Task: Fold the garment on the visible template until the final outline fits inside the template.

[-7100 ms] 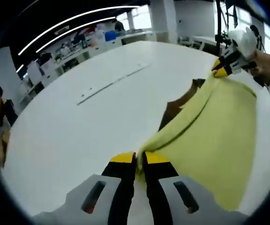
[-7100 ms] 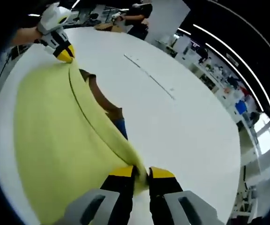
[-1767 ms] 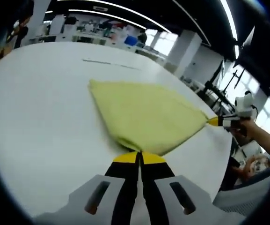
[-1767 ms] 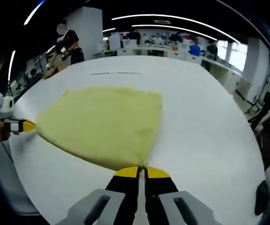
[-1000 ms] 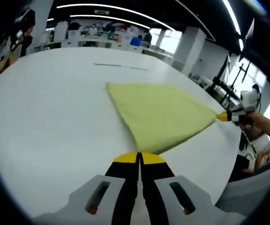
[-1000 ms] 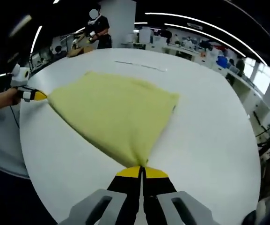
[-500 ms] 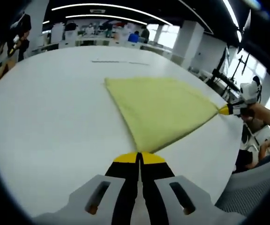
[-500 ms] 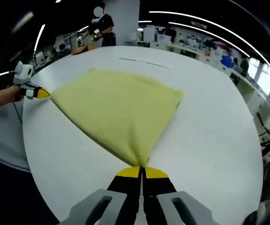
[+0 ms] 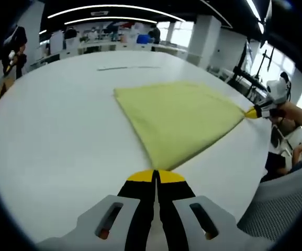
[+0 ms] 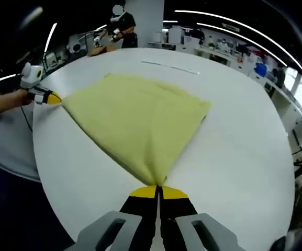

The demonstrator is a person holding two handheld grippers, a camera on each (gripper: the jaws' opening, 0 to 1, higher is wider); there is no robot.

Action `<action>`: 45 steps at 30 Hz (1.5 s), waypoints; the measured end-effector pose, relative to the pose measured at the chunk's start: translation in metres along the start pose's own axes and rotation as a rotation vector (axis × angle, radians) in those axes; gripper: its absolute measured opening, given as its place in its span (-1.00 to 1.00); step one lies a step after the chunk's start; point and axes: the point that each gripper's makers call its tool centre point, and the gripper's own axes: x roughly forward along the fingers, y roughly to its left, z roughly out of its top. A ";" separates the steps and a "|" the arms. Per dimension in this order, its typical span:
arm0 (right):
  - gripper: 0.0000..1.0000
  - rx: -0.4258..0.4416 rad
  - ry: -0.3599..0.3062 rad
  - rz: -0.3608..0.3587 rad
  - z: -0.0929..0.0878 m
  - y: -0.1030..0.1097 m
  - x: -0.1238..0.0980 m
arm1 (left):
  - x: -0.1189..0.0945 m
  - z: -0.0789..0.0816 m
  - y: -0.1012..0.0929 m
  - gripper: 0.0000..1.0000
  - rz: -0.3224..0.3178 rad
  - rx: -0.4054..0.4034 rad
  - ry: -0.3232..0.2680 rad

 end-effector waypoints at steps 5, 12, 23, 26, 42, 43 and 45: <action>-1.00 -0.002 0.005 0.002 -0.003 0.003 -0.001 | -0.002 -0.001 0.000 -1.00 0.005 0.005 -0.002; -1.00 0.018 -0.001 0.002 -0.004 0.002 -0.003 | -0.004 -0.003 -0.003 -1.00 0.007 -0.001 0.002; -0.85 0.169 -0.046 0.006 0.001 0.002 -0.008 | -0.012 0.000 0.000 -0.91 0.012 -0.025 -0.025; -0.51 0.181 -0.074 0.015 0.007 0.003 -0.012 | -0.017 0.004 -0.002 -0.79 0.001 -0.025 -0.047; 0.65 0.130 -0.212 0.139 0.057 0.043 -0.041 | -0.040 0.041 -0.029 0.18 -0.056 0.008 -0.158; 0.70 0.127 -0.220 0.141 0.060 0.045 -0.043 | -0.041 0.042 -0.030 0.24 -0.055 0.015 -0.160; 0.81 0.119 -0.248 0.147 0.068 0.050 -0.052 | -0.045 0.045 -0.032 0.37 -0.058 0.022 -0.166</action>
